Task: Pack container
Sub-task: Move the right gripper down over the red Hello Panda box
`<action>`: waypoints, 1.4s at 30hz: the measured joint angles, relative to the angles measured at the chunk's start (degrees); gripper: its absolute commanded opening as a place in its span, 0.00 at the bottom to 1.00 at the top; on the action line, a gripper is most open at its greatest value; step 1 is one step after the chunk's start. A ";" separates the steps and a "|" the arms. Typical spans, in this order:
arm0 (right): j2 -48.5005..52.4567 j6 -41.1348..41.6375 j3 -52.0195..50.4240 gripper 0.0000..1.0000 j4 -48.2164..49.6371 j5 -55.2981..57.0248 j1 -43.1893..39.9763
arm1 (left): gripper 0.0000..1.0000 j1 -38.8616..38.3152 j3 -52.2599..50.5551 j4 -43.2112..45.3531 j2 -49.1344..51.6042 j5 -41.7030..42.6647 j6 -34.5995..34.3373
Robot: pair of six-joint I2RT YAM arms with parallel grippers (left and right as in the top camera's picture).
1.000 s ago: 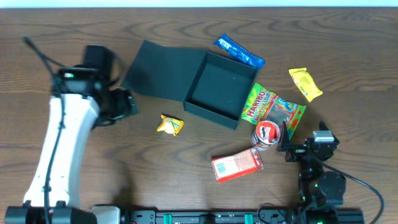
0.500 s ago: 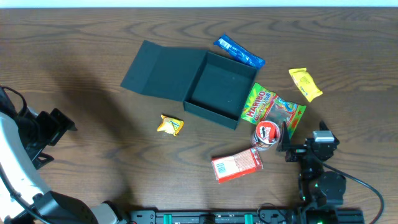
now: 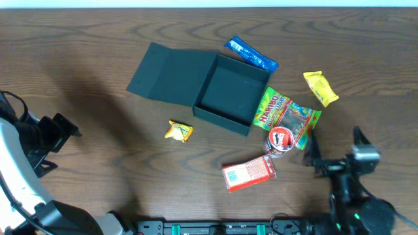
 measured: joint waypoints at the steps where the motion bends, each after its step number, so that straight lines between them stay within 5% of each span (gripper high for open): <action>1: 0.15 0.11 3.41 0.99 -3.28 0.20 0.00 | 0.95 0.00 0.00 0.09 0.00 0.07 0.02; 10: 9.68 9.90 30.38 0.99 -40.83 0.55 0.00 | 0.95 0.00 0.00 0.04 0.00 0.17 0.00; 20: 11.65 20.02 31.82 0.99 -48.19 -22.12 0.02 | 0.95 0.00 0.00 0.04 0.00 0.17 0.00; 24: 11.91 39.21 32.11 0.99 -59.36 -19.17 -0.11 | 0.95 0.00 0.00 0.04 0.00 0.15 0.00; 29: 18.21 49.18 32.28 0.99 -62.53 -18.67 -4.11 | 0.95 0.00 0.00 0.02 0.00 0.17 0.00; 33: 28.52 48.81 32.30 0.99 -62.29 -22.29 -8.50 | 0.95 0.00 0.00 0.02 0.00 0.17 0.00; 38: 39.71 41.31 32.30 0.79 -65.26 -28.24 -14.38 | 0.95 0.00 0.00 0.04 0.00 0.15 0.00; 42: 45.35 38.60 32.33 0.79 -66.82 -29.64 -14.56 | 0.95 0.00 0.00 0.09 0.00 0.17 0.02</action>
